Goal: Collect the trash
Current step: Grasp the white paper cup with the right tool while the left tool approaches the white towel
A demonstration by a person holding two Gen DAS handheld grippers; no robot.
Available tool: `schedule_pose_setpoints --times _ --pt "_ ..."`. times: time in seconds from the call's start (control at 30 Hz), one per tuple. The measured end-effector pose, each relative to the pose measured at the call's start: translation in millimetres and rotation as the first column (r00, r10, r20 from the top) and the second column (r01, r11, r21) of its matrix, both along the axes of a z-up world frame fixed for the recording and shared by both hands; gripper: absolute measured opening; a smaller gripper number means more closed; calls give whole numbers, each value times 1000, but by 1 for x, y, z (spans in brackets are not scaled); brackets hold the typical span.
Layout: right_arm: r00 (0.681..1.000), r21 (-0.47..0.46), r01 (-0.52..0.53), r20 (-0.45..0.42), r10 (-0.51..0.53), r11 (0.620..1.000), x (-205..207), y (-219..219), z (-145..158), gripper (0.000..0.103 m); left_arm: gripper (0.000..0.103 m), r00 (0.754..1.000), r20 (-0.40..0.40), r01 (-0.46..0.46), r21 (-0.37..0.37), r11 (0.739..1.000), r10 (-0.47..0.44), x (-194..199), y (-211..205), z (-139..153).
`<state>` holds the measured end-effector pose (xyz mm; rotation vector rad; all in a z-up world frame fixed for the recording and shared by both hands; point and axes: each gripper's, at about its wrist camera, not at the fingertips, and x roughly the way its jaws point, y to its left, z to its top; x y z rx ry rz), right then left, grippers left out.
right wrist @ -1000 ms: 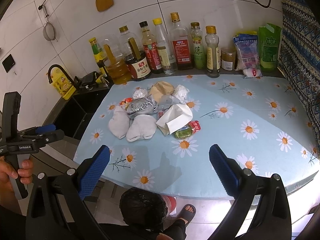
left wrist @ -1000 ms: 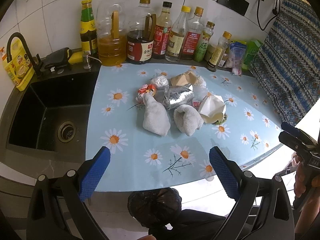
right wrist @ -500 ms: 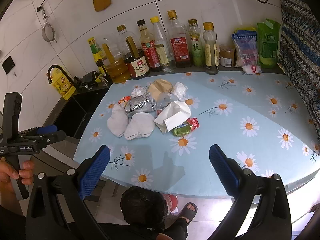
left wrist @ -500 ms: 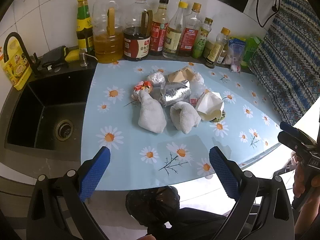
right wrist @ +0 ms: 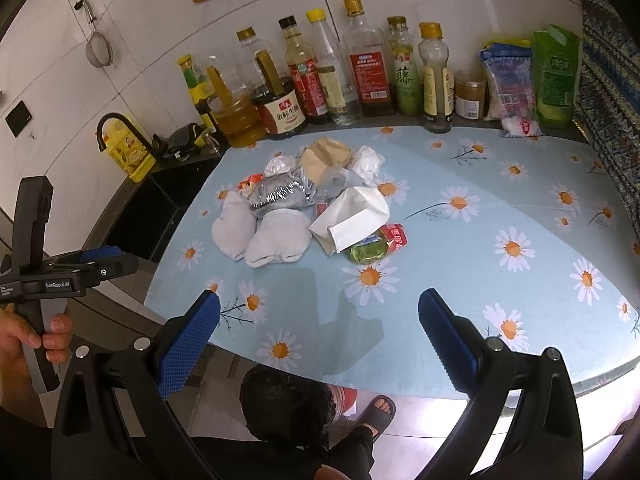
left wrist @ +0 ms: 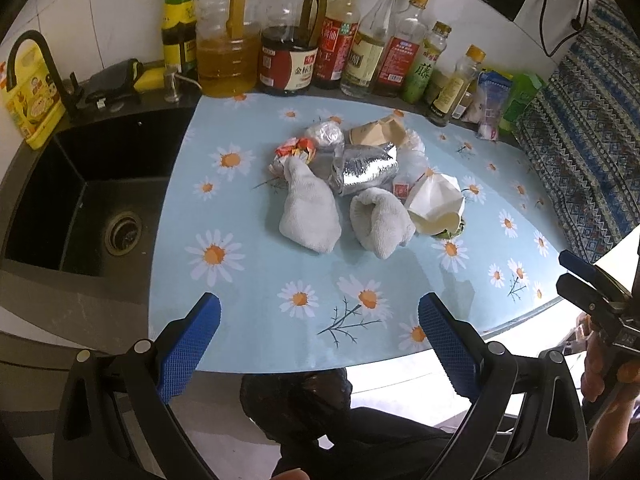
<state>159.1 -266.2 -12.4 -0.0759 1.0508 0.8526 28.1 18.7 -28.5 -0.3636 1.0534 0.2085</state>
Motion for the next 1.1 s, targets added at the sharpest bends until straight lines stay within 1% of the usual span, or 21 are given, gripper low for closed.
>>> schedule_pose_setpoints --times 0.23,0.43,0.53,0.73,0.83,0.9,0.97,1.1 --pt "998 -16 -53 -19 53 998 24 13 -15 98 96 999 -39 -3 -55 998 0 13 -6 -17" --pt "991 -45 -125 -42 123 991 51 31 -33 98 96 998 -60 -6 -80 997 1 24 -13 -29" --pt "985 -69 -173 -22 172 982 60 42 -40 98 96 997 -79 -23 -88 996 16 29 -15 -35" --pt "962 -111 -274 -58 269 955 82 63 -67 98 96 992 -115 -58 -95 994 47 36 -18 -46" --pt "944 -116 -323 -112 311 939 95 72 -84 98 96 990 -126 -74 -97 993 61 39 -19 -50" --pt "934 -112 -351 -112 339 930 100 78 -90 98 96 988 -139 -87 -104 991 73 41 -21 -54" --pt "930 -127 -362 -120 348 924 106 84 -96 98 96 985 -151 -95 -110 989 78 42 -23 -57" --pt "918 -127 -391 -130 375 912 116 91 -103 98 96 982 -166 -113 -113 987 93 44 -27 -61"
